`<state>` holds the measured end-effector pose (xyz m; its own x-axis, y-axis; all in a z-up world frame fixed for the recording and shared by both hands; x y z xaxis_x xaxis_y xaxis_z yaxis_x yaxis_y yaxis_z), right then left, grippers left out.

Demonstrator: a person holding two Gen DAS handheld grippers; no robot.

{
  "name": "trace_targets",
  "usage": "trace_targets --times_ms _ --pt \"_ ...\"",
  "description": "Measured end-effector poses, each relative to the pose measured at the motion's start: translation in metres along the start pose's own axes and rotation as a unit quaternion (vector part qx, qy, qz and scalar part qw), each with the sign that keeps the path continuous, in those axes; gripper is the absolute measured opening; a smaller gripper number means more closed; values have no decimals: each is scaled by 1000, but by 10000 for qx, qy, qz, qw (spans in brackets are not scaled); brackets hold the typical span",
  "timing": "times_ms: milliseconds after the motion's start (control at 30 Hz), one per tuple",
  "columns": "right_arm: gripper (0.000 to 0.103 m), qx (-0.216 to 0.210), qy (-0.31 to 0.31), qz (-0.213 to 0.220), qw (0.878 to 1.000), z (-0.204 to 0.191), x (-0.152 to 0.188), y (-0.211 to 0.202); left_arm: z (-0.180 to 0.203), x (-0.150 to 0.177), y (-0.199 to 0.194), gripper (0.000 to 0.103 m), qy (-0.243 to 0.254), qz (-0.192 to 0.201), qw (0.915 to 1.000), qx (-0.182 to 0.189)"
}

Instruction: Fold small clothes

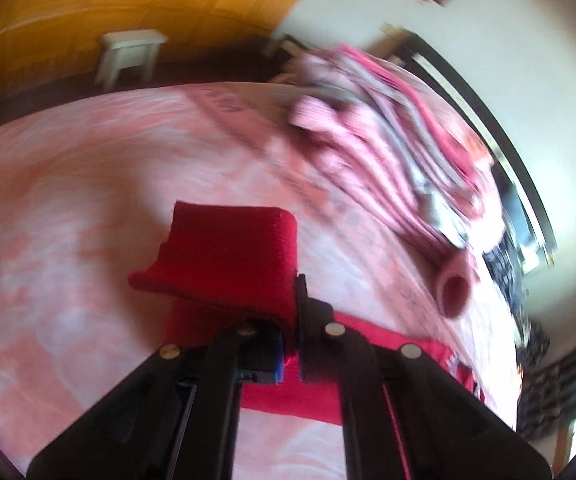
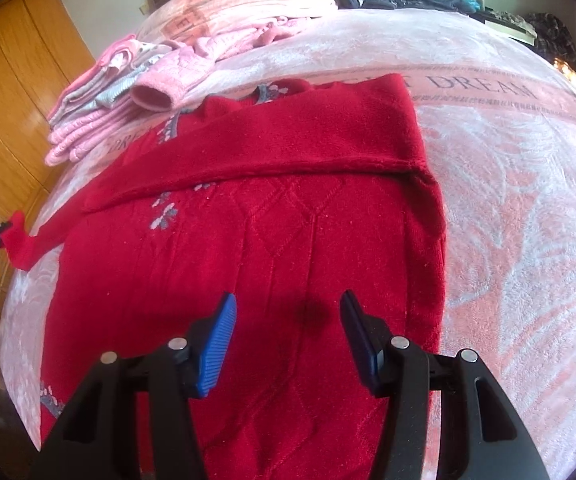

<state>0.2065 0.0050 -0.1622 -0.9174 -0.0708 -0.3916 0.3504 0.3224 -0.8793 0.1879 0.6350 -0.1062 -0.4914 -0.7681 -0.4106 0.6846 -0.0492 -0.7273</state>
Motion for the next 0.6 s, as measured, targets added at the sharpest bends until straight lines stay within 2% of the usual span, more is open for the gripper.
trace_targets --times_ms 167,333,433,600 --pt "55 -28 72 6 10000 9 1 1 109 47 14 3 949 -347 9934 534" --pt "55 -27 149 31 9999 19 3 0 206 108 37 3 1641 -838 9775 1031" --pt "55 -87 172 35 9998 21 4 -1 251 143 51 3 1952 -1047 9673 1233" --pt "55 57 120 -6 9999 22 5 -1 299 193 74 3 2128 -1349 9562 1492"
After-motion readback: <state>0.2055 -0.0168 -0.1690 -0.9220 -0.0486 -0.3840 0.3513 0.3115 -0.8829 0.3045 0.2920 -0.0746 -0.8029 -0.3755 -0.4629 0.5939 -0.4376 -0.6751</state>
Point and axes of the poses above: each gripper's, at about its wrist camera, not at the fingertips, and y roughly the way its jaws point, z to its right, x to its underside, the point moved 3 cm from there along y, roughly the way its jaws point, and after that the axes turned 7 degrees about -z, right-handed, at the moved point
